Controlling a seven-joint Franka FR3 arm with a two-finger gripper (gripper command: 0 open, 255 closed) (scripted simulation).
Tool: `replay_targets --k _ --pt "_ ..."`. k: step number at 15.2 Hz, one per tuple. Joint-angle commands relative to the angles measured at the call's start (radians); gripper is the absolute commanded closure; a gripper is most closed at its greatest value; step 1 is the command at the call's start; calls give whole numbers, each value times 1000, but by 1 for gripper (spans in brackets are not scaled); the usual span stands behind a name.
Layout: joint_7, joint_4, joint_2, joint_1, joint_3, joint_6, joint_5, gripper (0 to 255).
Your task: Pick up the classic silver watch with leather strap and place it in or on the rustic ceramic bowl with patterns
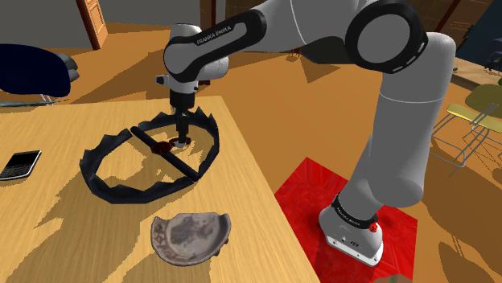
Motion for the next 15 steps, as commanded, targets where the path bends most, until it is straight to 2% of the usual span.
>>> replay_targets --k 1,8,9,15 --pt "-3 -11 4 1 1 16 2 0" --pt "-3 -10 5 1 1 15 2 0" --pt "-3 -10 5 1 1 15 2 255" --pt "-3 -10 5 1 1 15 2 255"
